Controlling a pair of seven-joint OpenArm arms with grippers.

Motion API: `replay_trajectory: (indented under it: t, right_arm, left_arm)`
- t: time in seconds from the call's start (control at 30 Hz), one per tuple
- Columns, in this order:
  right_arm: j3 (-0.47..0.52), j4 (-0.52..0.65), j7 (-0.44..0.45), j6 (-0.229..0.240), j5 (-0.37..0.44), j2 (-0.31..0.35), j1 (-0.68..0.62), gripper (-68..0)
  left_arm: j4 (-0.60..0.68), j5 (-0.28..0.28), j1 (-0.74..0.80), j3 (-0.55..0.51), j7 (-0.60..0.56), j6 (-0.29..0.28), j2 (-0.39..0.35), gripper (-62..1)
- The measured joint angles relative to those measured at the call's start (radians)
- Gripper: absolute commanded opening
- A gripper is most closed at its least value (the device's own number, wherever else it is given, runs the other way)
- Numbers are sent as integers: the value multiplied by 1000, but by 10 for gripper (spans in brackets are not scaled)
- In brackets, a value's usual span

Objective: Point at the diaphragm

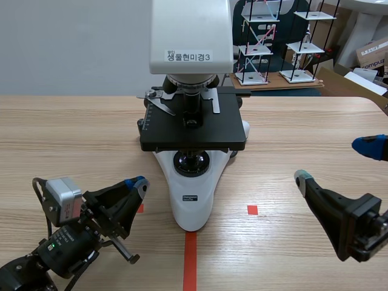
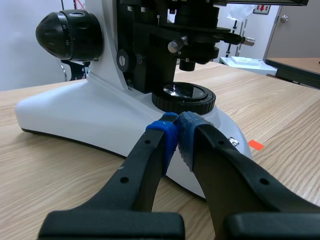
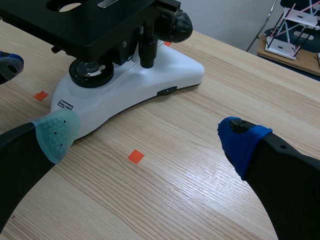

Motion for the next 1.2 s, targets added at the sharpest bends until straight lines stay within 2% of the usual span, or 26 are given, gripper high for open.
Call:
replay_trajectory:
  t: [0.13, 1.2]
  right_arm:
    - [0, 0, 0, 0, 0, 0, 0, -67]
    - [0, 0, 0, 0, 0, 0, 0, -67]
  left_arm:
    - [0, 0, 3, 0, -35, 0, 0, -592]
    - [0, 0, 2, 0, -22, 0, 0, -592]
